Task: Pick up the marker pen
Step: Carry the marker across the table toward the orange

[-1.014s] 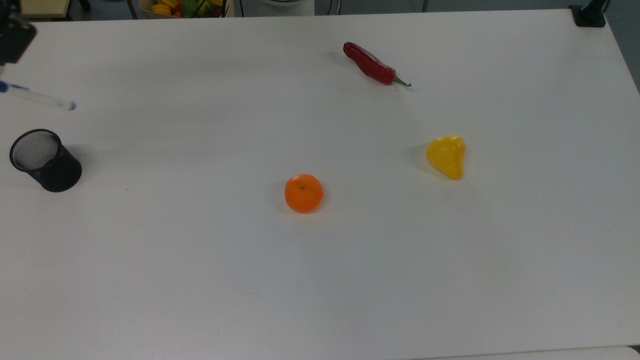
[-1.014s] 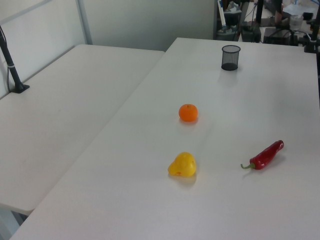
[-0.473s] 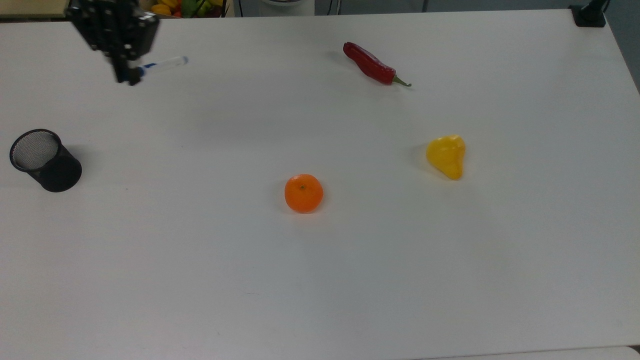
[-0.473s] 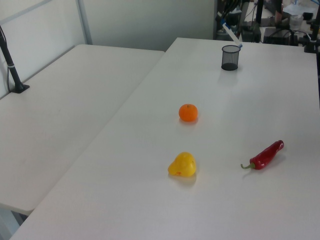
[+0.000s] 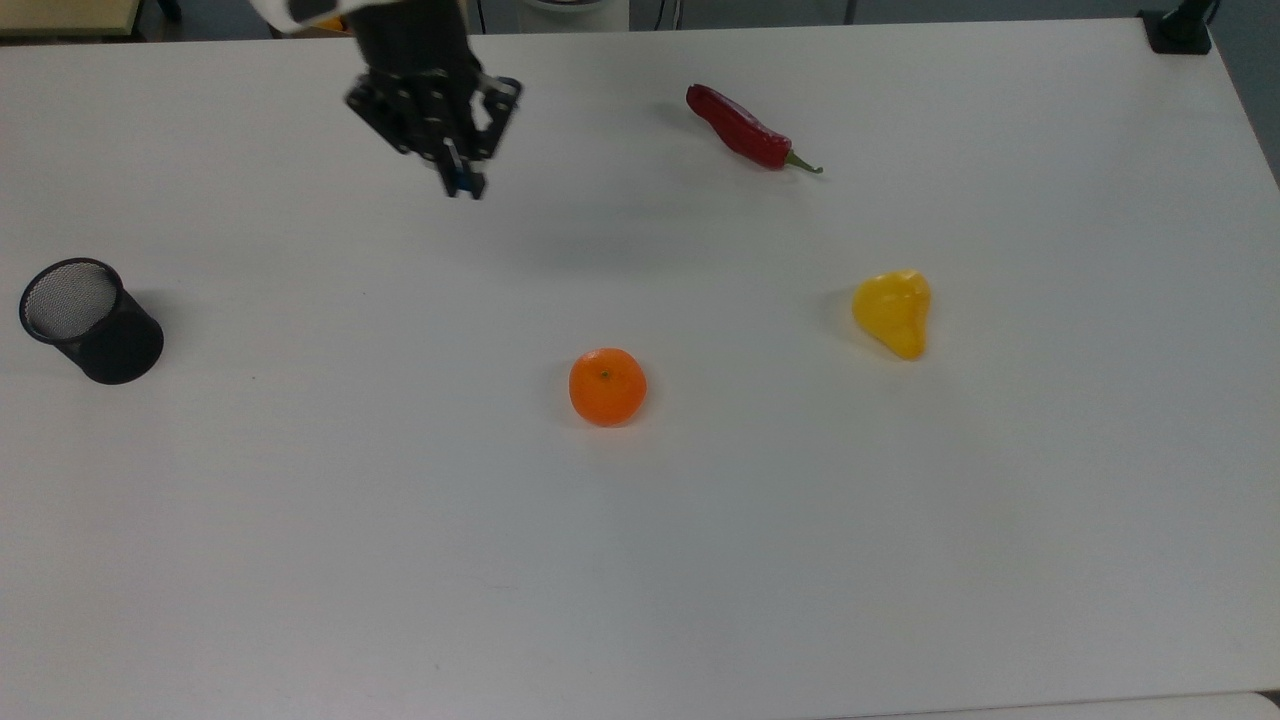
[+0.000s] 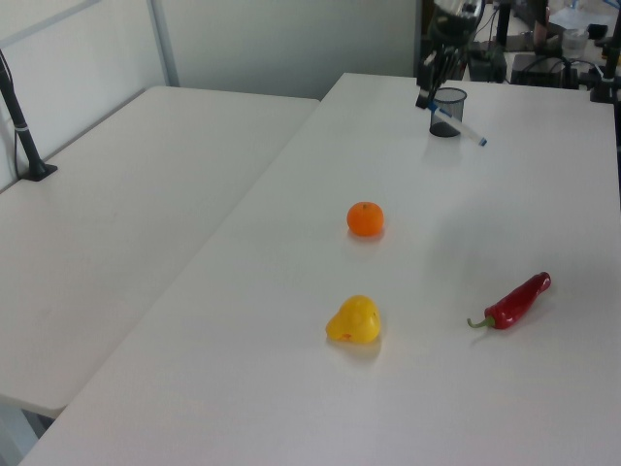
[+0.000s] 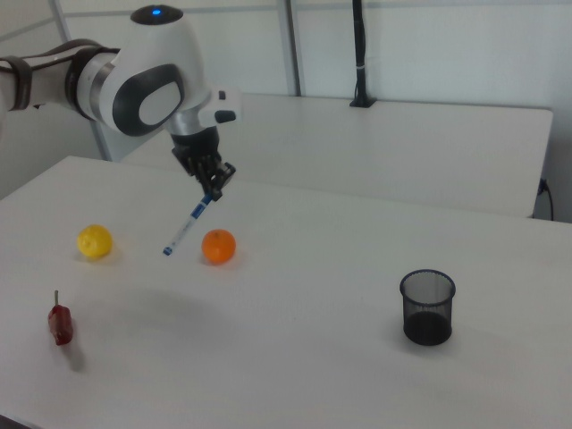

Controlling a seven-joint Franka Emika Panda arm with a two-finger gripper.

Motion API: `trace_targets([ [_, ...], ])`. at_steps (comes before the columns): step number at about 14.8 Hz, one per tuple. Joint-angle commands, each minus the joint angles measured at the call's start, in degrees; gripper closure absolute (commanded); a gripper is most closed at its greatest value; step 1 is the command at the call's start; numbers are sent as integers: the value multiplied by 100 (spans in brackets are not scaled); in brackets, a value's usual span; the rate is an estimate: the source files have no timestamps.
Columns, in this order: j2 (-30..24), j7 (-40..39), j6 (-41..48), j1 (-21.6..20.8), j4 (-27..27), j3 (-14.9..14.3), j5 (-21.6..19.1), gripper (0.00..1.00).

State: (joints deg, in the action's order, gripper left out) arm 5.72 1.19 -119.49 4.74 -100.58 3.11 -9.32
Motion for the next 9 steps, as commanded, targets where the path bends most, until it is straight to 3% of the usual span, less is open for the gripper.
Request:
trace_targets([
  [1, 130, -145, 40, -464, -251, 40, -8, 97],
  [5, 508, -137, -205, -702, -234, 225, -8, 97],
  [9, 895, -84, -705, -1000, -225, 225, 0, 97],
])
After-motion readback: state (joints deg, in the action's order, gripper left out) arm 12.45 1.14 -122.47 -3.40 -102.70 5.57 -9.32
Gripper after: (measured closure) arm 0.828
